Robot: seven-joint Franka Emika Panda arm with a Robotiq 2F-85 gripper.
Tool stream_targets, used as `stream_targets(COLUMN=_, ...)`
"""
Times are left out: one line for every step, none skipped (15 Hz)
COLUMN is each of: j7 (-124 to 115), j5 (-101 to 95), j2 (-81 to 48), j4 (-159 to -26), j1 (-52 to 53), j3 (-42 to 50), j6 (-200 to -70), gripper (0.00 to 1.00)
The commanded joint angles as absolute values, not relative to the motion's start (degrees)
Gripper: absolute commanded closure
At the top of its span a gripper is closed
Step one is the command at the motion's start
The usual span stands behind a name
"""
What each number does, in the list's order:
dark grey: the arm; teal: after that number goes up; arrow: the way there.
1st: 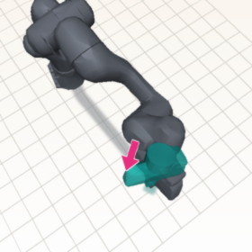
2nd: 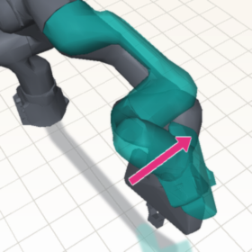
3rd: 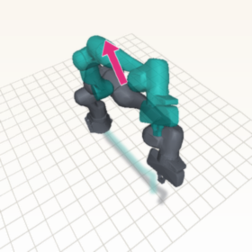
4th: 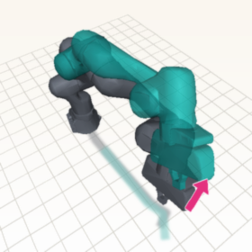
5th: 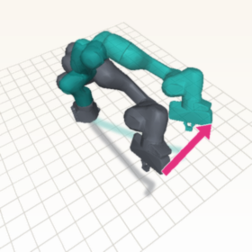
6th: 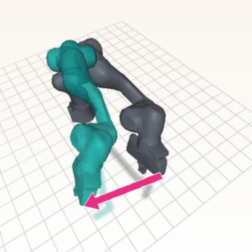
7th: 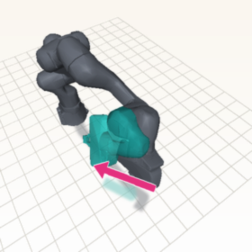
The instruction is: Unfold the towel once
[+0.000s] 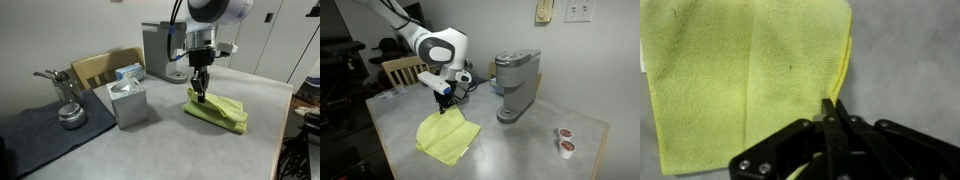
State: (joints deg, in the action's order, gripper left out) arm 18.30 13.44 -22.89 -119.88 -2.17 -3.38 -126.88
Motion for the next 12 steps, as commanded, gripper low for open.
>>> stream_targets(j7=16.56, j5=12.65, j2=-23.23, j4=-119.56, j1=-1.77, j3=-4.06, j6=-127.55, gripper=0.99)
stream_targets(j7=16.26, j5=12.63, j2=-23.25, j4=-119.55, j1=-1.56, j3=-4.16, j6=-127.62, gripper=0.99)
stream_targets(j7=15.96, j5=12.61, j2=-23.28, j4=-119.53, j1=-1.36, j3=-4.23, j6=-127.66, gripper=0.99)
stream_targets(j7=15.72, j5=12.61, j2=-23.34, j4=-119.48, j1=-1.18, j3=-4.31, j6=-127.67, gripper=0.99)
stream_targets(j7=15.49, j5=12.58, j2=-23.4, j4=-119.44, j1=-1.0, j3=-4.4, j6=-127.73, gripper=0.99)
stream_targets(j7=15.3, j5=12.59, j2=-23.43, j4=-119.42, j1=-0.85, j3=-4.48, j6=-127.77, gripper=0.99)
stream_targets(j7=15.05, j5=12.55, j2=-23.5, j4=-119.38, j1=-0.66, j3=-4.59, j6=-127.82, gripper=0.99)
stream_targets(j7=14.89, j5=12.55, j2=-23.53, j4=-119.34, j1=-0.54, j3=-4.68, j6=-127.81, gripper=0.99)
stream_targets(j7=14.64, j5=12.48, j2=-23.6, j4=-119.26, j1=-0.32, j3=-4.72, j6=-127.84, gripper=0.99)
stream_targets(j7=14.45, j5=12.43, j2=-23.62, j4=-119.19, j1=-0.14, j3=-4.77, j6=-127.82, gripper=0.99)
stream_targets(j7=14.2, j5=12.35, j2=-23.66, j4=-119.08, j1=0.09, j3=-4.82, j6=-127.83, gripper=0.99)
stream_targets(j7=13.94, j5=12.25, j2=-23.71, j4=-118.99, j1=0.29, j3=-4.83, j6=-127.83, gripper=0.99)
